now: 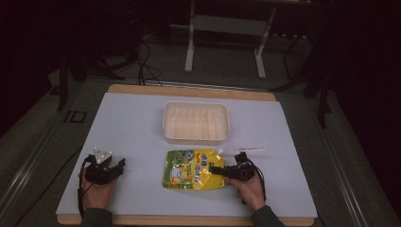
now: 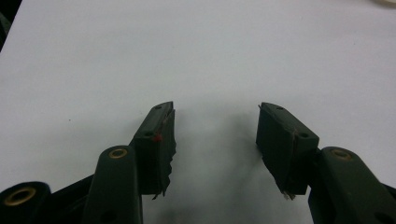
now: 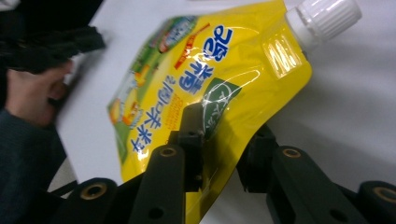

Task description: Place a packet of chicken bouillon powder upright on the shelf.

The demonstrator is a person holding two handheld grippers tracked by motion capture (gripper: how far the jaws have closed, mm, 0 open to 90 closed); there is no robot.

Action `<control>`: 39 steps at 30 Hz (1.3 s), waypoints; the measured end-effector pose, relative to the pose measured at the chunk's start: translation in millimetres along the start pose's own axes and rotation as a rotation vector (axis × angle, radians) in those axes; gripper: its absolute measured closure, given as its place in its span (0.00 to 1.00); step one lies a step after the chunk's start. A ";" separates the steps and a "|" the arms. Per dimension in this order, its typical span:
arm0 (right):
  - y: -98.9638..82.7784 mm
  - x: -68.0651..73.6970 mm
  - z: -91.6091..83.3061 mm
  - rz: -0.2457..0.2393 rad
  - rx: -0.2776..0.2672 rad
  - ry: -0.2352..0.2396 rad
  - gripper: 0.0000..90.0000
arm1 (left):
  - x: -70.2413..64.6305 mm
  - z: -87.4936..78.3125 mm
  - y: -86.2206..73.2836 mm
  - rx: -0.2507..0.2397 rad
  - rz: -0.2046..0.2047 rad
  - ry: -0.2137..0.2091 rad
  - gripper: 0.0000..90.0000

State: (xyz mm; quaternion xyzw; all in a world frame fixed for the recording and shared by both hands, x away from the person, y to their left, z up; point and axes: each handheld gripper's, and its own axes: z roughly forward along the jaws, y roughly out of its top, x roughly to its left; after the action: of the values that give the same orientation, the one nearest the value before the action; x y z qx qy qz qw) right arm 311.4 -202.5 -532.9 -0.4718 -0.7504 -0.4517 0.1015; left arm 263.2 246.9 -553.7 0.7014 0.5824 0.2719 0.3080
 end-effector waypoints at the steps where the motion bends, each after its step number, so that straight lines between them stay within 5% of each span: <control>1: 1.8 1.8 -1.2 -0.007 -0.004 0.007 0.85 | 0.0 0.0 0.0 0.000 0.001 0.000 0.52; 9: 15.1 17.0 -5.2 -0.063 -0.004 0.013 0.95 | 0.0 0.2 0.1 0.001 -0.001 0.001 0.52; 18: 26.6 30.5 -5.7 -0.058 -0.002 0.006 0.98 | 0.0 0.1 0.0 0.000 -0.002 0.002 0.52; 39: 56.9 72.7 -3.0 -0.119 -0.028 0.091 0.99 | -0.1 -0.7 -0.1 -0.008 -0.005 0.009 0.52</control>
State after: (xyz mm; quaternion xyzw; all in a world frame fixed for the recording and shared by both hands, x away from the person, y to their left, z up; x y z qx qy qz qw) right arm 317.3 -151.7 -456.0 -0.4069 -0.7653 -0.4883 0.1018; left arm 262.7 246.9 -553.3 0.6976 0.5845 0.2765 0.3087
